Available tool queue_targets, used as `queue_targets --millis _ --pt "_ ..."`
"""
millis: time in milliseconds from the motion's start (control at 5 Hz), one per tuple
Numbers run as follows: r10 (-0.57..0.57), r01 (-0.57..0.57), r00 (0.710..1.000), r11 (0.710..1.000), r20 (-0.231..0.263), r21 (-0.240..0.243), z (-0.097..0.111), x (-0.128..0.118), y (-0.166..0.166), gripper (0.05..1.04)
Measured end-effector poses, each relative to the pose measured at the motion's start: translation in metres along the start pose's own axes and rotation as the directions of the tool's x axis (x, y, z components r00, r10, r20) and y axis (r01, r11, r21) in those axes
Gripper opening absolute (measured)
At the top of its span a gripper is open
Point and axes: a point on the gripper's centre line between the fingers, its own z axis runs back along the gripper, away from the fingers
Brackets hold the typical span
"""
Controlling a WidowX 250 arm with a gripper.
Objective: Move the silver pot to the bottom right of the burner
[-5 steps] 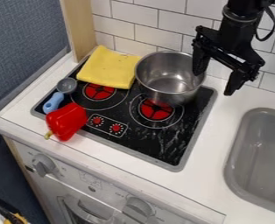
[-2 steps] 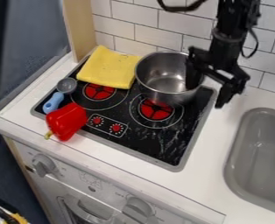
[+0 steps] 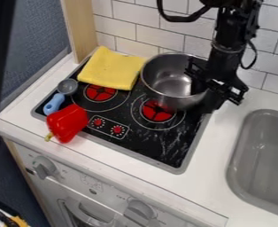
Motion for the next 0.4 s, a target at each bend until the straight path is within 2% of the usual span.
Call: queue_targets --millis 200,400 --pt "-0.005 0.005 1.0 1.0 0.026 0.007 0.0078 -0.0012 0.0013 0.177" --pt "-0.008 0.008 1.0 1.0 0.029 0.019 0.0103 -0.0017 0.0049 0.084"
